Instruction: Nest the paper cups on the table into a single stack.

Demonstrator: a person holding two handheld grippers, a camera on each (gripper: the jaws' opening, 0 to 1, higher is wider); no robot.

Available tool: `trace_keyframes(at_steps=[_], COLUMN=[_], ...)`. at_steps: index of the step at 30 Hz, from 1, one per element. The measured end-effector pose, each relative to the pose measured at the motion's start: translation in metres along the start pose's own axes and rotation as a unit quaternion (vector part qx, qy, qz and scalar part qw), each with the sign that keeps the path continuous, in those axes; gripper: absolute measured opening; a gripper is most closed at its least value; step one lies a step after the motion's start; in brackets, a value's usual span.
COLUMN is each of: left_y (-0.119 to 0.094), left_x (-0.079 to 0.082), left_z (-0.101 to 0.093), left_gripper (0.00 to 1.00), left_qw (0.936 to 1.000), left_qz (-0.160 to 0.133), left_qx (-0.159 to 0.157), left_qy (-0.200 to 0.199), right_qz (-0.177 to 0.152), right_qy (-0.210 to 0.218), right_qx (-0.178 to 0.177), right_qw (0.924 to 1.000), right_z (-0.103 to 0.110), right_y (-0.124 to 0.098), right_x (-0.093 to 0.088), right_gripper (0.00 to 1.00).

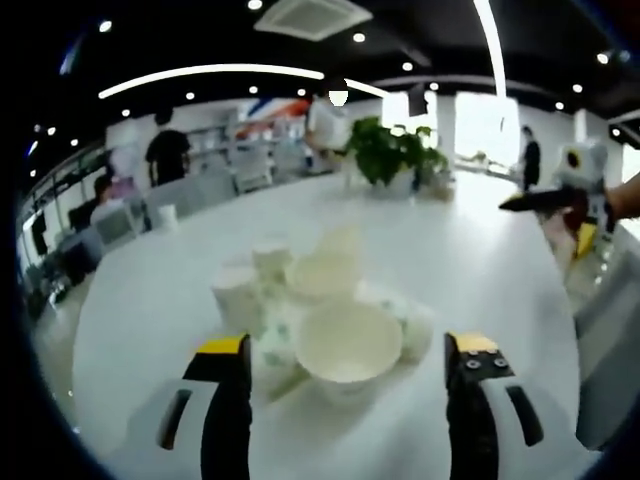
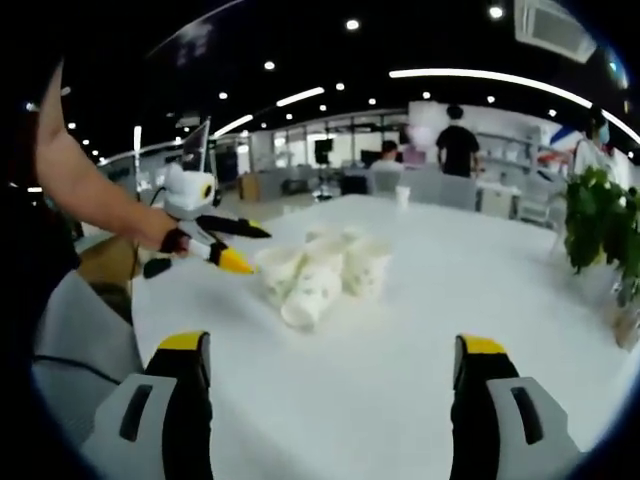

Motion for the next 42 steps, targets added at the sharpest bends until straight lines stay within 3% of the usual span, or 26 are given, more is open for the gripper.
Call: trace_keyframes(at_steps=[10, 21, 42], left_y=[0.018, 0.032, 0.025], left_x=[-0.006, -0.013, -0.017], left_z=[0.0, 0.006, 0.004], left_gripper=[0.64, 0.54, 0.47], left_qw=[0.9994, 0.9998, 0.9999], left_qz=[0.013, 0.011, 0.0], left_qx=[-0.005, -0.004, -0.004], left_qy=[0.032, 0.013, 0.012], right_qz=[0.006, 0.011, 0.012], right_qy=[0.015, 0.012, 0.011], right_qx=[-0.004, -0.004, 0.001], right_qw=[0.9999, 0.9999, 0.9999], right_z=[-0.001, -0.003, 0.003], right_y=[-0.001, -0.002, 0.002], right_x=[-0.009, -0.012, -0.014], right_gripper=[1.0, 1.0, 1.0])
Point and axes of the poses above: the point that each gripper's makers call its tool centre point, and the gripper's own axes: y roughly forward along the fingers, z roughly to its left, x roughly out of its top, the point moved 8 cm from there along -y, roughly backward along the fingers, and after that the axes turned 9 degrees about -x, right-handed, at the moved point
